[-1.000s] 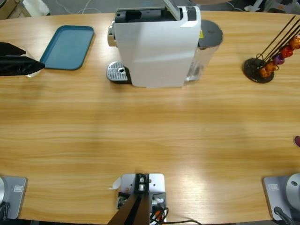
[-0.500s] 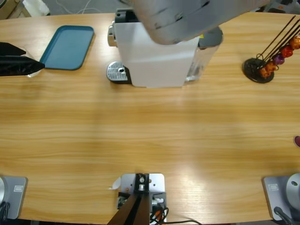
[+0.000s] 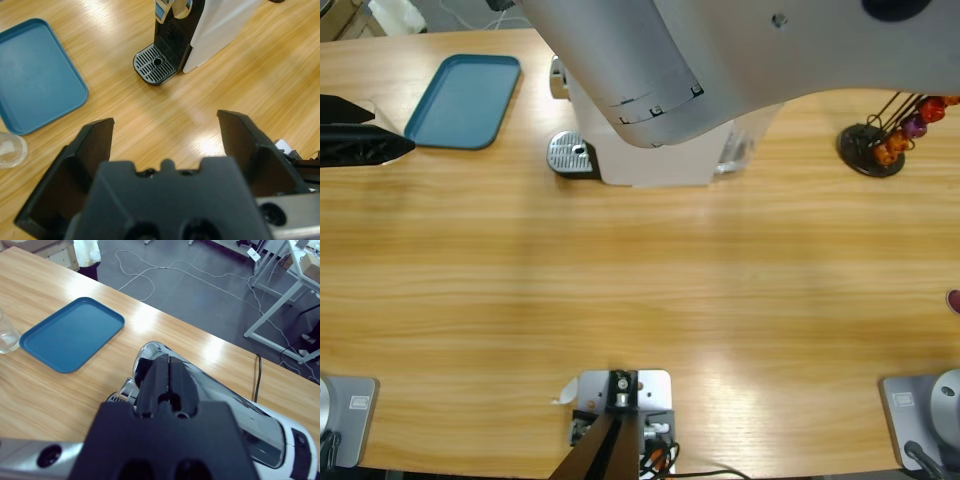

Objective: Pour coffee

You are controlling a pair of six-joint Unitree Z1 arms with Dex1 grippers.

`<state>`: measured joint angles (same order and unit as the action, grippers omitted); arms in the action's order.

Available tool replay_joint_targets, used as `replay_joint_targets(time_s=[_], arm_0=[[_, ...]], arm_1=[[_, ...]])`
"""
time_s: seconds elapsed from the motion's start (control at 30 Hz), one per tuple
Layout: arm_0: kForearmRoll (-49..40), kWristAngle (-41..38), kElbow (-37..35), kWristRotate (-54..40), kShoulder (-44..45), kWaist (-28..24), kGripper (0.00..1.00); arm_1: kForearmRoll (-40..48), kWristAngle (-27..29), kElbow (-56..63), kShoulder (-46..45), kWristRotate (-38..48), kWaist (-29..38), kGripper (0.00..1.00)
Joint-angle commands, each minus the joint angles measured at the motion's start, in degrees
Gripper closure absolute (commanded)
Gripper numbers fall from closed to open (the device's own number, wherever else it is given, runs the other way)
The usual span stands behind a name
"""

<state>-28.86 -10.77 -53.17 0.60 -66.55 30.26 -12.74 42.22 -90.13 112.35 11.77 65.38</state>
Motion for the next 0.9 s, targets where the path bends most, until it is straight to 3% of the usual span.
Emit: replay_joint_targets(time_s=[0.03, 0.9], arm_0=[[-0.99, -1.09, 1.23, -0.25, 0.47, 0.24, 0.105], [-2.87, -1.00, 0.44, -0.42, 0.91, 0.24, 0.107]], arm_1=[[1.49, -1.89, 5.04, 6.44, 1.21, 1.07, 1.000], [7.52, -4.65, 8.94, 9.53, 3.02, 0.98, 1.000]])
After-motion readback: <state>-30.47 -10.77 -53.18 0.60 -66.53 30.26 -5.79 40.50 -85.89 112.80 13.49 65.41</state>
